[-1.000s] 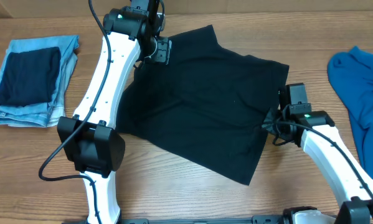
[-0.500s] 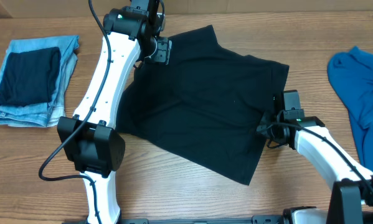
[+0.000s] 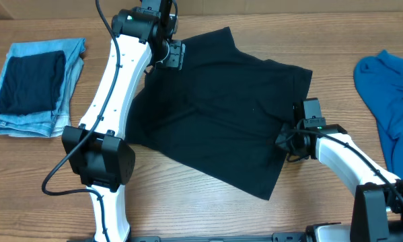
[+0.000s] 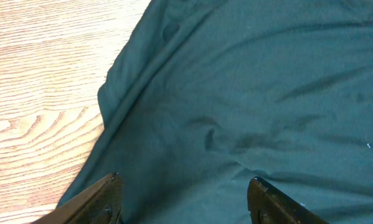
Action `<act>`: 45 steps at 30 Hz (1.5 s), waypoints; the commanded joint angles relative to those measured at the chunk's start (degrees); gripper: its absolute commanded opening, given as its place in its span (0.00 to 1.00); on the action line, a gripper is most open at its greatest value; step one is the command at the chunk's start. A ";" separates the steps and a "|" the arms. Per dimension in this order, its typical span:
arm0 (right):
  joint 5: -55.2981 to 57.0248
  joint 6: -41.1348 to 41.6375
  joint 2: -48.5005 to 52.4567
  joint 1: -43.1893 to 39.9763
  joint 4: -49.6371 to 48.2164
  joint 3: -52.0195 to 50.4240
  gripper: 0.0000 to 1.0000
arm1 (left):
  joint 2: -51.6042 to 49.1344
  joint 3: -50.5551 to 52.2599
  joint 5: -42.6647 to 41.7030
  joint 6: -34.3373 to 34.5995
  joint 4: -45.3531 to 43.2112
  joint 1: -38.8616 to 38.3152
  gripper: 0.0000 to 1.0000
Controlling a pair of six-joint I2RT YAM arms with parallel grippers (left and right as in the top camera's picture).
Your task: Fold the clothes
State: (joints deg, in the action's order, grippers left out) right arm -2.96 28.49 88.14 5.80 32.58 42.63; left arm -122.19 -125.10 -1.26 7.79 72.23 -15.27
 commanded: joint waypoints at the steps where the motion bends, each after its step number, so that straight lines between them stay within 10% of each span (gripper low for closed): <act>1: 2.10 0.02 0.31 -4.13 4.59 2.25 0.04 | 0.33 -0.20 0.63 0.55 -0.04 0.31 0.68; 21: 10.69 -6.01 0.39 -17.40 1.31 7.80 0.05 | 0.33 -0.20 0.59 0.63 -1.86 0.31 0.68; 24: 10.71 -6.03 0.39 -18.71 -1.03 8.00 0.18 | 0.33 -0.20 0.61 0.61 -2.80 0.31 0.68; 27: 10.62 -6.03 0.39 -19.10 -0.79 9.90 0.73 | 0.33 -0.20 0.61 0.59 -3.34 0.33 0.69; 30: 7.65 -6.01 0.39 -18.99 5.75 14.19 0.84 | 0.33 -0.20 0.61 0.66 -3.50 0.81 0.75; 34: -1.05 -6.01 0.39 -18.95 17.55 18.93 0.84 | 0.28 -0.20 -1.49 5.25 -3.21 4.28 1.00; 45: -4.22 -6.27 0.61 -13.79 25.03 15.23 0.43 | -7.48 0.22 -13.86 0.92 -0.66 8.46 1.00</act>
State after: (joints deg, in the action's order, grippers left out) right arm -6.94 22.37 88.58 -10.92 57.08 59.37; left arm -125.08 -125.10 -12.40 10.33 70.81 -6.02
